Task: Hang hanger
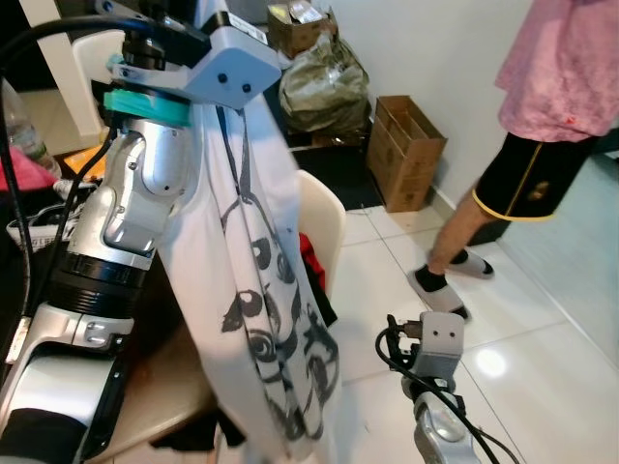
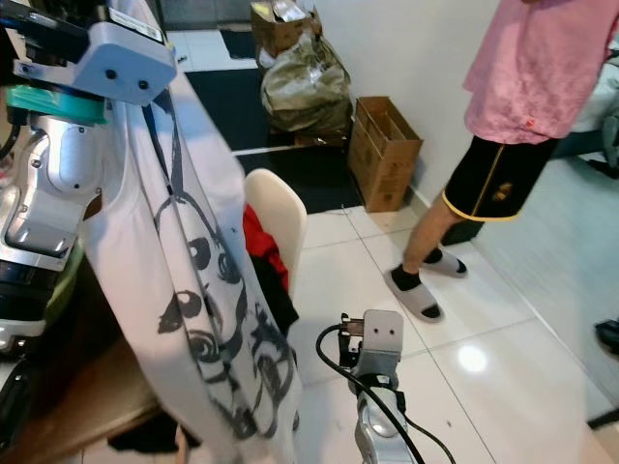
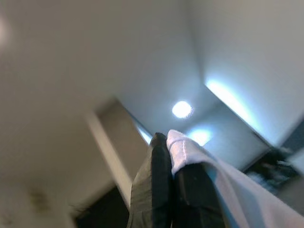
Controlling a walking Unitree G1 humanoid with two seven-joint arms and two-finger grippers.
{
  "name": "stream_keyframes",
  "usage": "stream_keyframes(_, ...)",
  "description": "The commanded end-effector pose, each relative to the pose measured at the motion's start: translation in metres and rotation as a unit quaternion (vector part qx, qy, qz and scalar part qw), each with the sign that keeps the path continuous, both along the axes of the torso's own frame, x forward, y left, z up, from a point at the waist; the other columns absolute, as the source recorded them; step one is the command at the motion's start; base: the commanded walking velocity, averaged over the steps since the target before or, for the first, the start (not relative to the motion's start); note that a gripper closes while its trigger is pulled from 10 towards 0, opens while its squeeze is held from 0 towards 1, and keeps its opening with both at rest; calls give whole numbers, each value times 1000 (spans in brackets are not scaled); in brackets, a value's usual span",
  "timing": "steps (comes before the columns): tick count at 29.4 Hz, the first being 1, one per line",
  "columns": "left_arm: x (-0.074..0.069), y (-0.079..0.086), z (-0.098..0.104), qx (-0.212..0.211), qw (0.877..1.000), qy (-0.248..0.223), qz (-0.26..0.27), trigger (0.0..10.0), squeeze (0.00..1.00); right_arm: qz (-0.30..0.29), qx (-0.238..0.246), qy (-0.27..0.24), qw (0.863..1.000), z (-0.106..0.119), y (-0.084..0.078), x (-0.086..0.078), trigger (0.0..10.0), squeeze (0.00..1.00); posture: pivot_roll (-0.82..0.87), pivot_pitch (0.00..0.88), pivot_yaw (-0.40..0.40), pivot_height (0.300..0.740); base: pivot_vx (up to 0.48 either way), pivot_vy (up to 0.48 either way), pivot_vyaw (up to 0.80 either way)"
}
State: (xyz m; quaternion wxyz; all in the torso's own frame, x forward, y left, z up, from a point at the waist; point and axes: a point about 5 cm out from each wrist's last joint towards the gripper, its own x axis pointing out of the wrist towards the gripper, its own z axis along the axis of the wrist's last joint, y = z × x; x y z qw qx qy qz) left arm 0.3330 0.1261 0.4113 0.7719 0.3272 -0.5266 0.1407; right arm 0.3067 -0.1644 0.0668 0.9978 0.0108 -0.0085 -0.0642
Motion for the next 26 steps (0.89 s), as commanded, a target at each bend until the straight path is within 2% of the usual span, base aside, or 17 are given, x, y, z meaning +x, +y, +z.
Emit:
stream_keyframes(1,20,11,-26,-37,993,114,-12,10000,0,-6,6,3,1000,-3,0,-4,10000,0,-92,112,55,740,0,0,0)
stream_keyframes(3,40,1,-77,-98,946,292,-99,10000,0,-8,5,3,1000,-4,-1,-4,10000,0,-97,118,54,740,0,0,0)
stream_keyframes(4,40,-5,-98,-108,928,336,-119,10000,0,-8,4,3,1000,-4,-2,-5,10000,0,-97,122,52,740,0,0,0)
stream_keyframes(6,39,-8,-108,-109,923,347,-123,10000,0,-9,4,3,1000,-4,-2,-5,10000,0,-97,122,52,740,0,0,0)
stream_keyframes(8,36,-11,-132,-124,899,399,-129,10000,0,-8,2,3,1000,-4,-2,-5,10000,0,-93,125,51,740,0,0,0)
stream_keyframes(9,36,-11,-132,-124,899,399,-129,10000,0,-8,2,3,1000,-4,-2,-5,10000,0,-93,125,51,740,0,0,0)
stream_keyframes(11,32,-13,-159,-122,870,460,-128,10000,0,-7,1,4,1000,-4,-3,-5,10000,0,-88,127,46,740,0,0,0)
stream_keyframes(12,32,-13,-159,-122,870,460,-128,10000,0,-7,1,4,1000,-4,-3,-5,10000,0,-88,127,46,740,0,0,0)
stream_keyframes(14,26,-15,-176,-127,846,500,-135,10000,0,-3,1,5,1000,-3,-1,-4,10000,0,-77,131,43,740,0,0,0)
stream_keyframes(15,26,-15,-176,-127,846,500,-135,10000,0,-3,1,5,1000,-3,-1,-4,10000,0,-77,131,43,740,0,0,0)
stream_keyframes(16,22,-17,-183,-132,829,524,-147,10000,0,-1,1,5,1000,-3,0,-4,10000,0,-76,132,43,740,0,0,0)
stream_keyframes(17,22,-17,-183,-132,829,524,-147,10000,0,-1,1,5,1000,-3,0,-4,10000,0,-76,132,43,740,0,0,0)
stream_keyframes(18,19,-19,-189,-134,811,547,-158,10000,0,0,2,5,1000,-3,1,-3,10000,0,-75,133,44,740,0,0,0)
stream_keyframes(19,19,-19,-189,-134,811,547,-158,10000,0,0,2,5,1000,-3,1,-3,10000,0,-75,133,44,740,0,0,0)
stream_keyframes(22,11,-14,-211,-168,767,603,-139,10000,0,3,3,5,1000,-3,4,-4,10000,0,-75,137,47,740,0,0,0)
stream_keyframes(25,9,-9,-220,-183,757,617,-114,10000,0,3,4,5,1000,-3,4,-4,10000,0,-75,139,47,740,0,0,0)
stream_keyframes(26,5,1,-237,-215,731,642,-84,10000,1000,3,3,6,1000,-4,3,-5,10000,0,-77,142,45,740,0,0,0)
